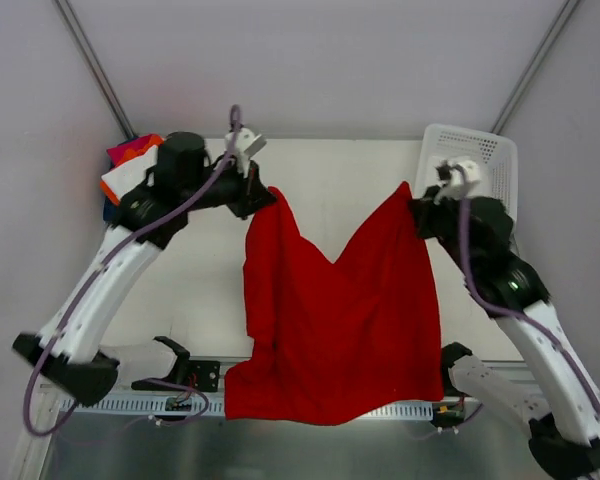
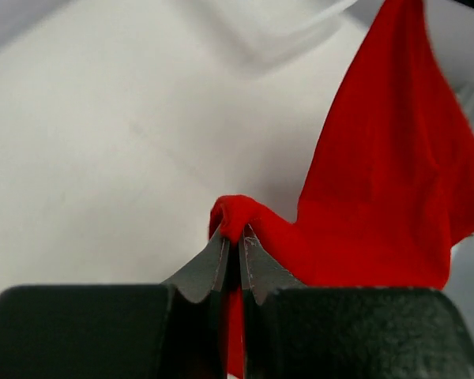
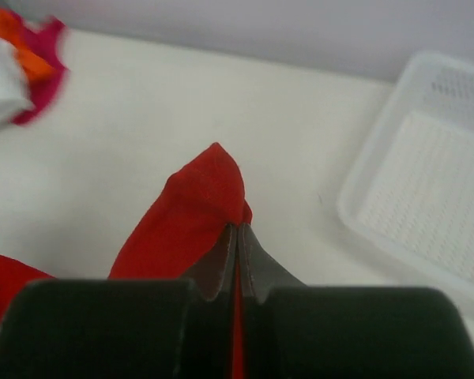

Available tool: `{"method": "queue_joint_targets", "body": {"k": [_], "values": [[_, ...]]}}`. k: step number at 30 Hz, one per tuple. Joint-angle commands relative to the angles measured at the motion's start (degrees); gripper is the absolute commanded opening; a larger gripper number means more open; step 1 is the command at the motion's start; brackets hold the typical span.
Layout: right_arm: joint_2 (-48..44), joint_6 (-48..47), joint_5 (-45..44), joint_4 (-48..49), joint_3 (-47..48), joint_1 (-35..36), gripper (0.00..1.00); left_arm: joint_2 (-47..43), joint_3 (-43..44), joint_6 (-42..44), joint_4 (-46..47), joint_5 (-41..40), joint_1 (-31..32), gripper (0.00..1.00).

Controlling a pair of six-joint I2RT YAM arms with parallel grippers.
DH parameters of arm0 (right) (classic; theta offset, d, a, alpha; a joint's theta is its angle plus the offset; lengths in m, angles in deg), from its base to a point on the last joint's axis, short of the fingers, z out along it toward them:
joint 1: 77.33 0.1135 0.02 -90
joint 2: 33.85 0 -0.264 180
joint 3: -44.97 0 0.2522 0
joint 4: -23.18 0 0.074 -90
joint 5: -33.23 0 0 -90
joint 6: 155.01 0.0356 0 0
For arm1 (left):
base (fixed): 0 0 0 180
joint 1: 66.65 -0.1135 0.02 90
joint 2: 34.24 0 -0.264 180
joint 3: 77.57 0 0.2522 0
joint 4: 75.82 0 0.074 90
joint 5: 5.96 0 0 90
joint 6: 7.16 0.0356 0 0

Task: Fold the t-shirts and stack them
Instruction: Flatten the tshirt out

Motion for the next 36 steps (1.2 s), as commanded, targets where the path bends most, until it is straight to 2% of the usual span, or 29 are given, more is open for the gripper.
{"method": "queue_joint_targets", "body": {"k": [1, 3, 4, 6, 7, 10, 14, 16, 20, 26, 32, 36], "values": [[13.2, -0.5, -17.4, 6.3, -2.6, -0.3, 0.00, 12.2, -1.1, 2.5, 3.0, -11.8, -0.1, 0.00], [23.5, 0.2, -19.3, 8.5, -2.6, -1.2, 0.00, 18.6, 0.7, 3.0, 3.3, -12.9, -0.8, 0.00], [27.1, 0.5, -21.2, 8.8, -2.1, -1.5, 0.00, 25.4, 1.5, 3.2, 3.5, -13.9, -1.2, 0.00], [33.9, 1.7, -21.7, 9.6, -0.2, -2.7, 0.00, 32.7, 5.2, 3.4, 3.5, -15.2, -3.2, 0.00], [40.1, 2.2, -22.8, 8.9, 0.7, -3.1, 0.00, 39.3, 6.5, 3.5, 3.6, -15.0, -3.9, 0.00], [49.1, 3.0, -23.9, 9.9, 3.6, -4.1, 0.00, 50.4, 13.0, 3.9, 3.4, -13.2, -7.2, 0.00], [56.8, 1.4, -24.0, 11.0, 7.5, -5.2, 0.00, 59.6, 22.2, 5.0, 3.4, -11.7, -9.8, 0.00], [59.1, 1.0, -23.4, 11.0, 10.6, -6.1, 0.00, 63.8, 25.1, 6.1, 3.2, -13.7, -10.9, 0.00], [65.3, 0.8, -22.2, 10.4, 16.3, -8.2, 0.00, 69.5, 33.9, 9.1, 1.7, -16.7, -12.6, 0.00], [72.1, -0.3, -21.2, 8.1, 26.6, -10.4, 0.00, 73.9, 41.8, 12.5, 1.3, -20.1, -16.0, 0.00], [78.1, -2.1, -20.0, 5.6, 33.3, -11.9, 0.00, 77.0, 46.0, 19.6, 1.3, -27.2, -17.8, 0.00], [79.9, -2.1, -18.5, 5.2, 35.1, -13.1, 0.00, 78.1, 46.4, 18.8, 1.3, -25.5, -22.1, 0.00]]}}
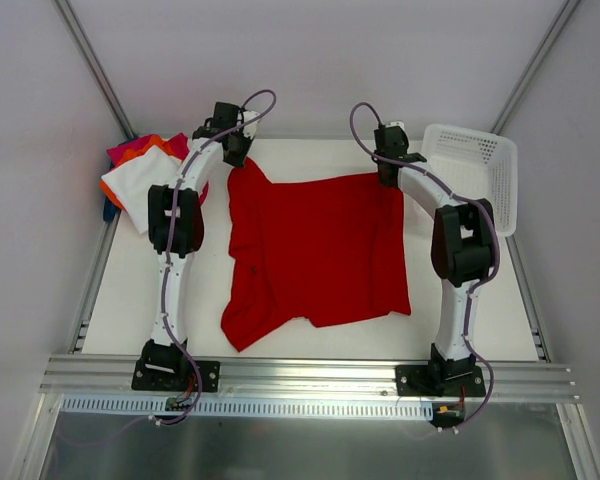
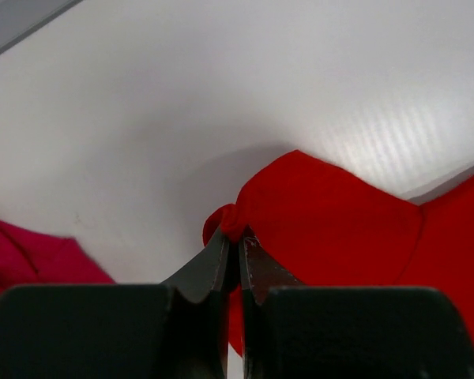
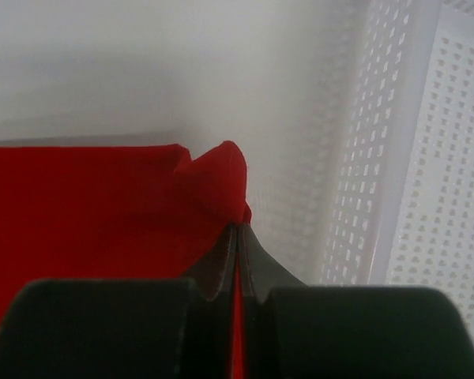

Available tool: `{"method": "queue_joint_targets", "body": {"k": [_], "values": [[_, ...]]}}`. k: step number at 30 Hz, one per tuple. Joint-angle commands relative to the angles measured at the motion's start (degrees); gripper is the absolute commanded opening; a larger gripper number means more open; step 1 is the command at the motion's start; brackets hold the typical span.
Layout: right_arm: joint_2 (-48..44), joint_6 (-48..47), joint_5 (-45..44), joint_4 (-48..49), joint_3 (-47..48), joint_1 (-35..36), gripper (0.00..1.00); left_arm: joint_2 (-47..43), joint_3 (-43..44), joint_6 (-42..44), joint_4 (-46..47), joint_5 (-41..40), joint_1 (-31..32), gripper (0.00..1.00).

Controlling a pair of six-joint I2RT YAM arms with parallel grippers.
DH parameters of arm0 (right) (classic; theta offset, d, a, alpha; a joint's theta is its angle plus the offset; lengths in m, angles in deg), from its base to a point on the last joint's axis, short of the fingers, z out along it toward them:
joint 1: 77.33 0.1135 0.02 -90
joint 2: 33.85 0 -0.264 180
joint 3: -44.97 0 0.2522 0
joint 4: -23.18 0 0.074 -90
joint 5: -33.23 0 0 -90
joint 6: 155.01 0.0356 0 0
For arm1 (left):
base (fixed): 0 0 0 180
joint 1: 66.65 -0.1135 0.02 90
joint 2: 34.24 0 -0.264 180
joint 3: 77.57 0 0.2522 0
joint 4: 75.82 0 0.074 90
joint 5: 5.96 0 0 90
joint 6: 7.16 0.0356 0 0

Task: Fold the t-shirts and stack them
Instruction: Flatten the tshirt out

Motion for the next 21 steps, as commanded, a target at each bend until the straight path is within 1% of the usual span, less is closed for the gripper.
{"method": "queue_joint_targets", "body": {"k": [1, 3, 7, 13, 14, 15, 16, 17, 18, 19, 20, 21], "values": [[1.1, -1.1, 1.1, -1.7, 3.9, -1.4, 0.00, 1.0, 2.3, 1.7, -0.5, -1.2, -4.4, 0.00], [2.2, -1.5, 1.0, -2.1, 5.1, -1.9, 0.00, 0.8, 1.8, 1.0, -0.4, 1.0, -6.4, 0.00], [4.6, -1.5, 0.8, -3.9, 8.5, -2.1, 0.00, 1.2, 2.2, 0.0, -0.2, 2.2, -8.2, 0.00], [7.4, -1.2, 1.3, -7.0, 12.5, -2.2, 0.00, 3.1, 4.4, -2.8, 0.2, 4.6, -9.3, 0.00], [7.5, -1.3, 1.4, -7.0, 12.6, -2.2, 0.00, 3.4, 5.0, -3.3, 0.3, 4.5, -9.2, 0.02], [7.6, -1.3, 1.1, -7.0, 12.7, -2.1, 0.00, 4.1, 5.2, -3.6, 0.4, 4.3, -9.2, 0.06], [7.7, -1.3, 0.9, -7.0, 12.8, -2.2, 0.01, 4.3, 6.1, -4.8, 0.4, 3.0, -9.2, 0.16], [7.8, -1.3, 0.8, -7.4, 13.6, -2.2, 0.01, 4.6, 6.6, -5.5, 0.4, 2.1, -9.2, 0.59], [8.5, -1.3, 0.3, -7.9, 14.2, -2.2, 0.01, 4.4, 7.0, -7.1, 0.4, 1.2, -9.2, 0.84], [9.0, -1.3, -0.2, -8.6, 15.0, -2.2, 0.05, 4.1, 7.4, -7.6, 0.4, 0.5, -9.1, 0.98], [9.4, -1.3, -0.7, -10.0, 16.7, -2.2, 0.16, 3.8, 7.8, -7.8, 0.4, -0.7, -8.6, 0.99], [9.9, -1.2, -3.1, -10.8, 17.5, -2.2, 0.46, 2.5, 8.0, -7.9, 0.5, -1.9, -8.2, 0.99]]}}
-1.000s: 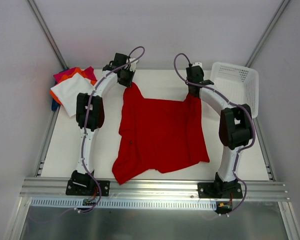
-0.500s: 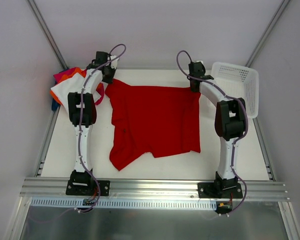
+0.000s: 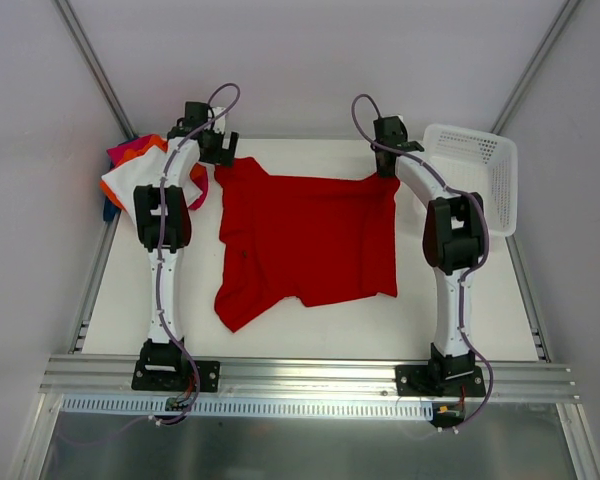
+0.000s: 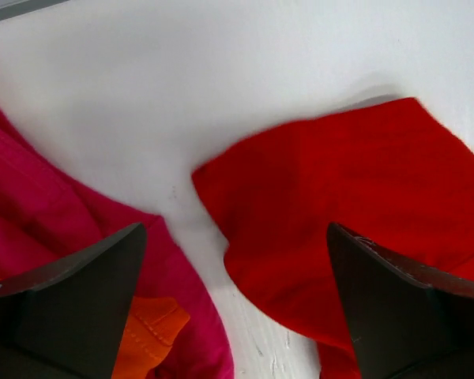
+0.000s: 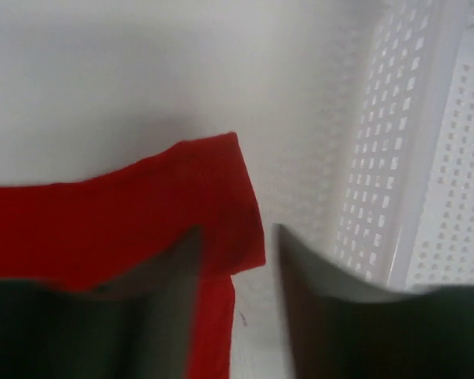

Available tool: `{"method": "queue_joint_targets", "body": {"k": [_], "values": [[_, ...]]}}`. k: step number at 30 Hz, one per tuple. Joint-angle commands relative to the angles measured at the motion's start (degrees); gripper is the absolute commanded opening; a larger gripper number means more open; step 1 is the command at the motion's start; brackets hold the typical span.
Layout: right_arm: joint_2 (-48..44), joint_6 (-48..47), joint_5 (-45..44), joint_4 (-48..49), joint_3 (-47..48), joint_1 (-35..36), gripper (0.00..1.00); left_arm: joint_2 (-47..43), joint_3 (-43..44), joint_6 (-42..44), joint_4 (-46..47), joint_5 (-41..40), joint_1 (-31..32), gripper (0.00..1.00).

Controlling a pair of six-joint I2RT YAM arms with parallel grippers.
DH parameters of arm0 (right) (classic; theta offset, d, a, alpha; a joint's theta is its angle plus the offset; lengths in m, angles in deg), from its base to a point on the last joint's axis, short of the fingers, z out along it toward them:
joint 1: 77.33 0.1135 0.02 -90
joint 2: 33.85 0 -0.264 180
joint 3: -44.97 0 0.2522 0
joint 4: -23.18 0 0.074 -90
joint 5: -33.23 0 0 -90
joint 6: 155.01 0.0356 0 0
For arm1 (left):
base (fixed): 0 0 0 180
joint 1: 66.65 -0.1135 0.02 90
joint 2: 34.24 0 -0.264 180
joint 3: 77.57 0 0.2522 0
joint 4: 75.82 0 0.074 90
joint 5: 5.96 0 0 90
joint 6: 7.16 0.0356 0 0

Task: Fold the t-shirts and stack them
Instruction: Flatten the tshirt out

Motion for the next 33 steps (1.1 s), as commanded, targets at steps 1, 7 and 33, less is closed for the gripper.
{"method": "queue_joint_targets", "body": {"k": [1, 7, 33], "values": [[1.6, -1.1, -5.7, -4.5, 4.9, -0.6, 0.66, -2.8, 4.2, -2.3, 0.6, -5.2, 1.0, 0.99], [-1.7, -0.3, -11.5, -5.6, 4.0, -0.6, 0.99, -12.9, 4.9, -0.5, 0.9, -11.8, 5.3, 0.99], [-54.2, 18.2, 8.5, -1.2, -54.6, 10.2, 0.00, -45.1, -61.4, -33.7, 5.6, -18.6, 27.1, 0.94]]}}
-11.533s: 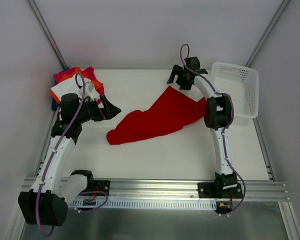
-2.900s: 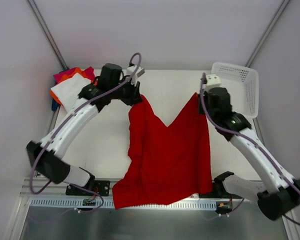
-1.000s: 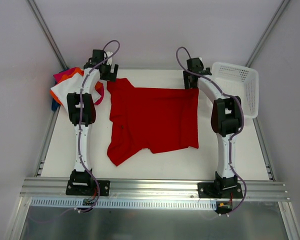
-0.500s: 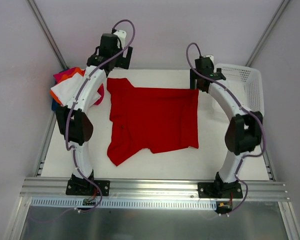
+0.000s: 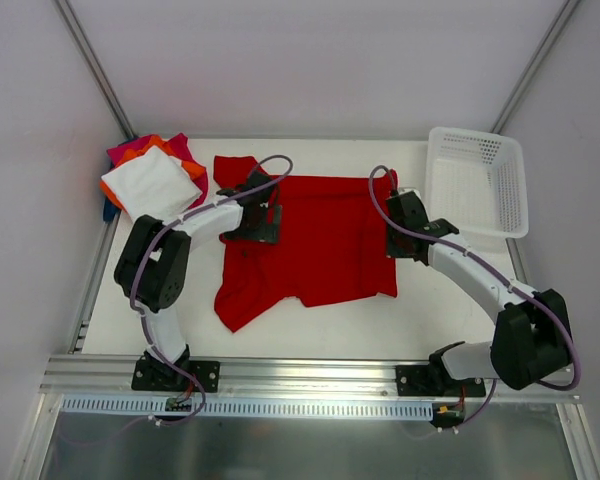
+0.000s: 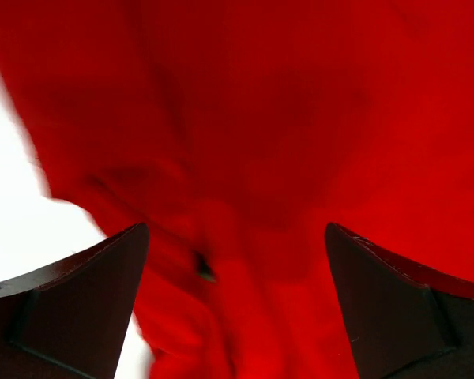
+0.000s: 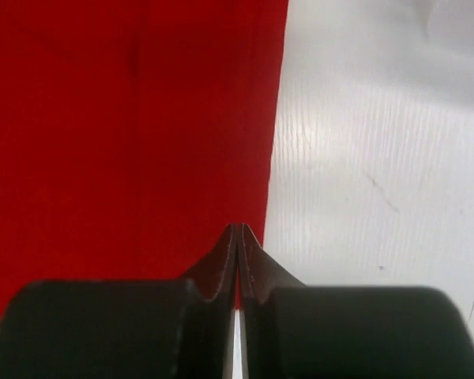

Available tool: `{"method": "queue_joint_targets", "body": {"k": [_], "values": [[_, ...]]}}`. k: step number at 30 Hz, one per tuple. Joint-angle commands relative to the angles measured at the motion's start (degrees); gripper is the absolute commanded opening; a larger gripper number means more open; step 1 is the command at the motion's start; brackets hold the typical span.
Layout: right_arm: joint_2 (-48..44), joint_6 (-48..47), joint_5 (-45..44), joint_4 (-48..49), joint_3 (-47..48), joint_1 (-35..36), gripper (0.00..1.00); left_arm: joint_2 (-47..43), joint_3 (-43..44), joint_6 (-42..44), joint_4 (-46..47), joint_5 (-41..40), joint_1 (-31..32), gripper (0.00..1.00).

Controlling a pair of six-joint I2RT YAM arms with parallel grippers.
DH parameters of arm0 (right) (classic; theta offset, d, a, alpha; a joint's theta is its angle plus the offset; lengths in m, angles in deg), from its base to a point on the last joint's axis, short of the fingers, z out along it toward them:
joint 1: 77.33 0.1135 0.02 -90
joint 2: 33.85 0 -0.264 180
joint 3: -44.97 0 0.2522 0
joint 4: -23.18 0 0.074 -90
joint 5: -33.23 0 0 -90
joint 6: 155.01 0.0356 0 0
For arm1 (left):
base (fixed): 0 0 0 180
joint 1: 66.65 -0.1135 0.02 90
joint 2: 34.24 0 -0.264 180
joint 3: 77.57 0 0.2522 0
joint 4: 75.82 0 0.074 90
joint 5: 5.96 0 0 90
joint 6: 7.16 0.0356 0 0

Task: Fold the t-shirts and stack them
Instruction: Flatten the tshirt out

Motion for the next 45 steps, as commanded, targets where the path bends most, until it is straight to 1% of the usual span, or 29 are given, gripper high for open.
{"method": "queue_joint_targets", "body": {"k": [1, 6, 10, 17, 24, 31, 38, 45], "values": [[-5.1, 3.5, 0.1, 1.6, -2.6, 0.3, 0.00, -6.9, -2.3, -4.8, 2.2, 1.1, 4.4, 0.94], [-2.7, 5.4, 1.6, 1.7, -4.1, 0.6, 0.01, -10.9, -5.2, -7.9, 2.2, 4.6, 6.4, 0.94], [0.4, 7.1, 3.6, 3.4, -4.8, 1.7, 0.01, -13.4, -6.5, -8.8, 2.3, 5.4, 8.3, 0.94], [7.1, 9.1, 7.5, 5.6, -4.7, 2.9, 0.00, -13.5, -9.5, -9.2, 2.6, 4.9, 8.5, 0.94], [11.5, 8.5, 6.6, 5.6, -3.8, 2.3, 0.01, -14.0, -11.0, -9.1, 2.9, 4.6, 8.5, 0.94], [13.3, 9.1, 9.6, 7.4, -6.5, -1.4, 0.00, -17.4, -14.2, -8.7, 2.9, 4.1, 8.5, 0.94], [11.5, 8.8, 10.4, 6.9, -8.5, -7.2, 0.00, -20.3, -16.1, -8.5, 2.9, 4.0, 8.5, 0.95], [10.4, 11.4, 8.5, 4.5, -10.6, -12.7, 0.00, -21.2, -17.3, -8.4, 2.9, 4.4, 8.5, 0.95]]}}
